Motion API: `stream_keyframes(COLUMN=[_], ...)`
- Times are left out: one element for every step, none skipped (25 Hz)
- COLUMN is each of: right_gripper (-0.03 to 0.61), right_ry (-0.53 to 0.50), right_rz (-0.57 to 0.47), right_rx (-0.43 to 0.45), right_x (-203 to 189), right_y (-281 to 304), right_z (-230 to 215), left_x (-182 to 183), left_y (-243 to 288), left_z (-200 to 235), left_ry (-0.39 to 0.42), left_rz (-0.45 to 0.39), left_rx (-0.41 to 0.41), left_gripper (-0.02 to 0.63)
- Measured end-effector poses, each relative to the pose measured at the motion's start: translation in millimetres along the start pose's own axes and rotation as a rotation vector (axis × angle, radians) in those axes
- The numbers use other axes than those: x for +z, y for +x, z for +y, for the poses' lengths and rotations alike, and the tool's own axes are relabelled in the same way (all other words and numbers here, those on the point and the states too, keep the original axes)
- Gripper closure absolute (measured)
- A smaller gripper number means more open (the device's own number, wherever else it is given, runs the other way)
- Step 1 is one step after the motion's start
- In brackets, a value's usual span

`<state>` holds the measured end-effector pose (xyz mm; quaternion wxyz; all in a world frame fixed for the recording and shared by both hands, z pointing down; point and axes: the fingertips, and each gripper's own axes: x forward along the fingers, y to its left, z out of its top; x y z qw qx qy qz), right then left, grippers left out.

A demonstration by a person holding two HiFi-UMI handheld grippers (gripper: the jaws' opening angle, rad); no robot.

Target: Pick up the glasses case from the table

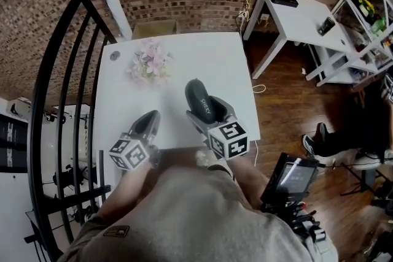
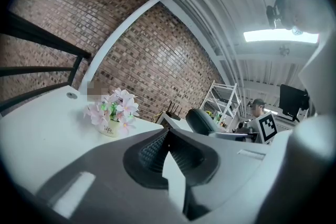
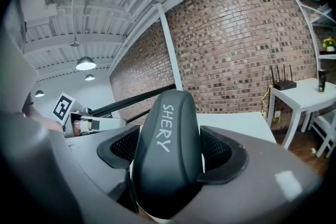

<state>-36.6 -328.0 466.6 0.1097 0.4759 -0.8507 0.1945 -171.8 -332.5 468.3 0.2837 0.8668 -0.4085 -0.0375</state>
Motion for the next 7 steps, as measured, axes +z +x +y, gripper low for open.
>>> stream_keyframes(right_gripper=[0.207, 0.208, 0.207, 0.207, 0.207, 0.207, 0.207], right_ry=[0.001, 0.002, 0.002, -0.001, -0.004, -0.009, -0.014], right_rz=[0.0, 0.0, 0.0, -0.001, -0.002, -0.002, -0.003], right_rx=[-0.001, -0.002, -0.002, 0.0, 0.002, 0.004, 0.007], right_x=[0.3, 0.7, 1.3, 2.2, 3.5, 4.9, 6.3], right_y=[-0.4, -0.4, 0.1, 1.2, 2.6, 4.1, 5.7], right_z=[-0.7, -1.4, -2.1, -2.7, -3.3, -3.8, -4.4], left_x=[0.2, 0.5, 1.1, 1.9, 2.8, 3.9, 4.9], left_y=[0.6, 1.3, 2.0, 2.9, 3.7, 4.6, 5.4], left_z=[-0.6, -0.9, -1.0, -0.7, -0.4, 0.0, 0.4], left_ry=[-0.001, -0.001, 0.0, 0.002, 0.004, 0.007, 0.009], left_rz=[0.001, 0.002, 0.002, 0.002, 0.001, -0.001, -0.003], left_rx=[-0.001, -0.001, -0.001, -0.001, -0.001, -0.001, -0.001], left_gripper=[0.613, 0.613, 0.614, 0.613, 0.612, 0.613, 0.613])
